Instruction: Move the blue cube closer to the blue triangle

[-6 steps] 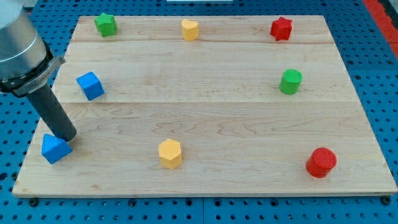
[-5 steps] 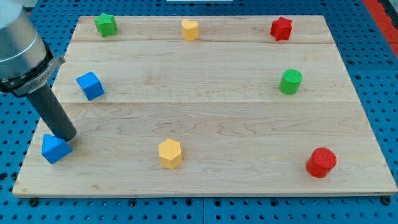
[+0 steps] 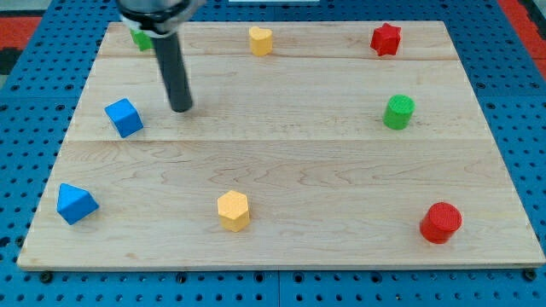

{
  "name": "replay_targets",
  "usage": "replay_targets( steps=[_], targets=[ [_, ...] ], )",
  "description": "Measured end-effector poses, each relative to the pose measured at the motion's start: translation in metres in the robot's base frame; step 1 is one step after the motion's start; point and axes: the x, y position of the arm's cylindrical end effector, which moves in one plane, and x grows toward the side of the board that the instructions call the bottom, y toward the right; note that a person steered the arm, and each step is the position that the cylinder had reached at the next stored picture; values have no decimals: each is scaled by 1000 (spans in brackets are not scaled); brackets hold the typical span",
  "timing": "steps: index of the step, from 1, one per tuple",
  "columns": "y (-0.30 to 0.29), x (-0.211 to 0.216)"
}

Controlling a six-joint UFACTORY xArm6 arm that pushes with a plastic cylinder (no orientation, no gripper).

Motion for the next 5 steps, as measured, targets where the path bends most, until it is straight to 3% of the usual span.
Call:
replay_targets(
  steps=[3, 4, 5],
  targets=[
    [-98, 11],
    [-99, 66],
    [-85, 58]
  ],
)
